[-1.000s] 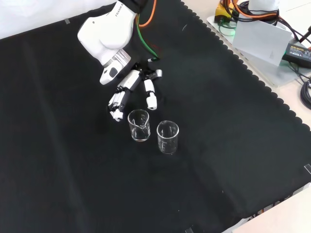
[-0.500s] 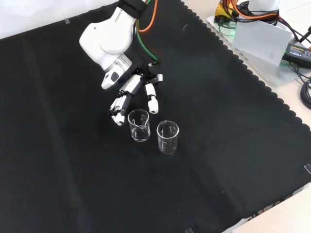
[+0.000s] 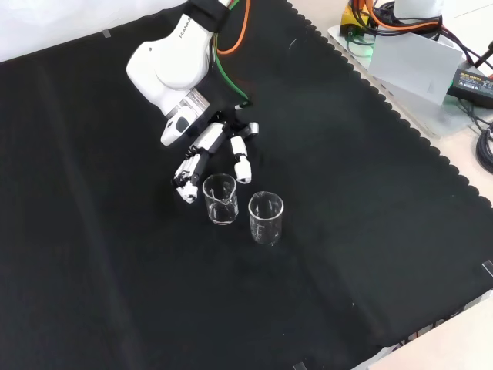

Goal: Pick up the beaker on the right.

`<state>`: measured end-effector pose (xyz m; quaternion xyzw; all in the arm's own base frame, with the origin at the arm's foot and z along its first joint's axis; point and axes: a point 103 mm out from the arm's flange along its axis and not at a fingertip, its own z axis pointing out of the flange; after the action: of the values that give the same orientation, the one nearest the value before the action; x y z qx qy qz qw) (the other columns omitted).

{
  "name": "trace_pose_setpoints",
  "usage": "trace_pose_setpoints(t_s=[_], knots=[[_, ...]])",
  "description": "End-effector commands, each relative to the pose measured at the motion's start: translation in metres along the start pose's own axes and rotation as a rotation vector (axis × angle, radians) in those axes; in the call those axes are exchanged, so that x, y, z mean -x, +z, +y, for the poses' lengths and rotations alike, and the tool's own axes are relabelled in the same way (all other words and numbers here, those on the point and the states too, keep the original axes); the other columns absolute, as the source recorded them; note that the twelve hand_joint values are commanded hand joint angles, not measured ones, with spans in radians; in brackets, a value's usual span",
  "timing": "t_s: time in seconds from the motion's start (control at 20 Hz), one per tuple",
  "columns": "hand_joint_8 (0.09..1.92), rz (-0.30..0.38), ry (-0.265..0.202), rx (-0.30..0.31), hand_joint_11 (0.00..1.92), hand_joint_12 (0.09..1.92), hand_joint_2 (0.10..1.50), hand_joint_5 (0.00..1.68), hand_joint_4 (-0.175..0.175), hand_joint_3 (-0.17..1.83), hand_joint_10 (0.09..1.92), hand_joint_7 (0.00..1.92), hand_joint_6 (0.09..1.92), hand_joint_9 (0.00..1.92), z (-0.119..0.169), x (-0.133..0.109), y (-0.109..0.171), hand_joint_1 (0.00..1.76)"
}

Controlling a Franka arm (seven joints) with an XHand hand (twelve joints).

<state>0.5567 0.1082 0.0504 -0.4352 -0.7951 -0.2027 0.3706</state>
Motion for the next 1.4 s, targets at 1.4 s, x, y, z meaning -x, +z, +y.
trace_pose_setpoints(t_s=[1.4], knots=[[0.61, 0.015, -0.009, 0.002, 0.00, 1.11, 0.88, 0.34, -0.069, -0.17, 0.63, 0.24, 0.09, 0.28, 0.011, 0.008, 0.018, 0.82]])
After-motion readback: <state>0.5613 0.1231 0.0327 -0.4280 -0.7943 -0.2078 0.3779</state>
